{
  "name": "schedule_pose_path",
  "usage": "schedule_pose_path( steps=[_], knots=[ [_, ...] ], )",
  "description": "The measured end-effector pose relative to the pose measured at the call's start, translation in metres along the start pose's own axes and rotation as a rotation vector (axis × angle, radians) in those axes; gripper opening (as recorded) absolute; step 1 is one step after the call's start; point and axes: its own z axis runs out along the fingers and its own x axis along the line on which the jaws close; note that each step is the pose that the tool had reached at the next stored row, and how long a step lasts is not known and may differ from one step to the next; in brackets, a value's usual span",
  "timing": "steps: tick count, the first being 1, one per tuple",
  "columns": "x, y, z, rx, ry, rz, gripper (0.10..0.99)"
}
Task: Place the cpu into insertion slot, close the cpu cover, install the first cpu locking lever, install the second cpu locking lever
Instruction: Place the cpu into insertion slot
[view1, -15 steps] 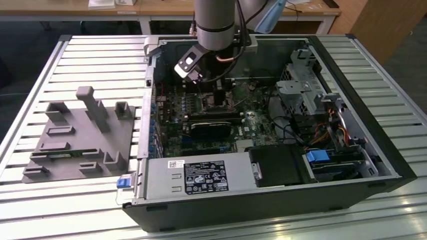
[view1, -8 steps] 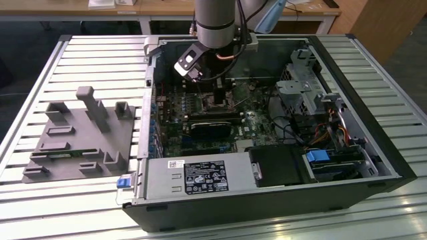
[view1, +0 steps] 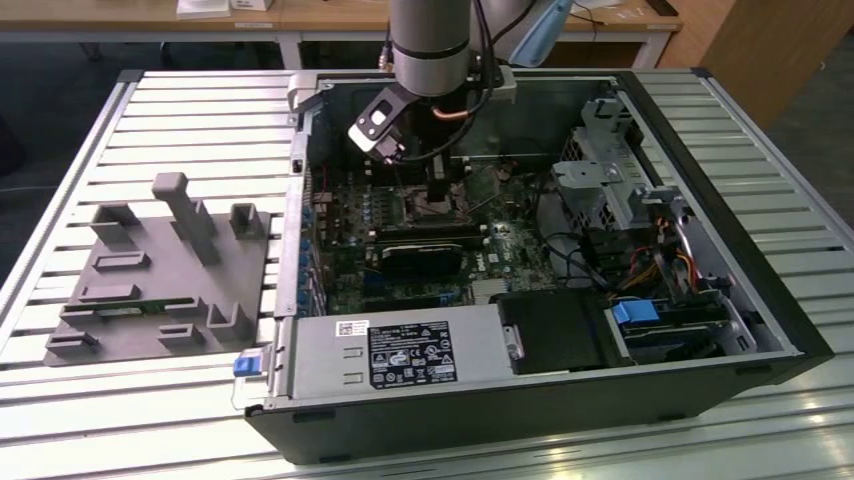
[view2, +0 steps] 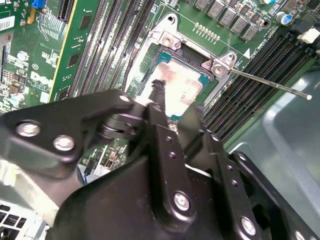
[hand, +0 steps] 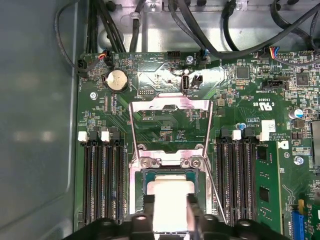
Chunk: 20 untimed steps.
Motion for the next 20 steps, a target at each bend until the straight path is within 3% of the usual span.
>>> schedule_pose_path(
  steps=[5,8,13,17,20],
  knots=[
    [0.0000,0.0000,-0.0001,0.000,0.0000,0.000,0.180],
    [0.0000,0.0000,-0.0002,0.000,0.0000,0.000,0.106],
    [0.0000,0.0000,-0.0004,0.000,0.0000,0.001,0.106],
    [0.0000,0.0001,-0.0003,-0.002,-0.0132,0.049,0.106],
    [0.0000,0.0001,-0.0014,-0.002,-0.0156,0.070,0.106]
  ],
)
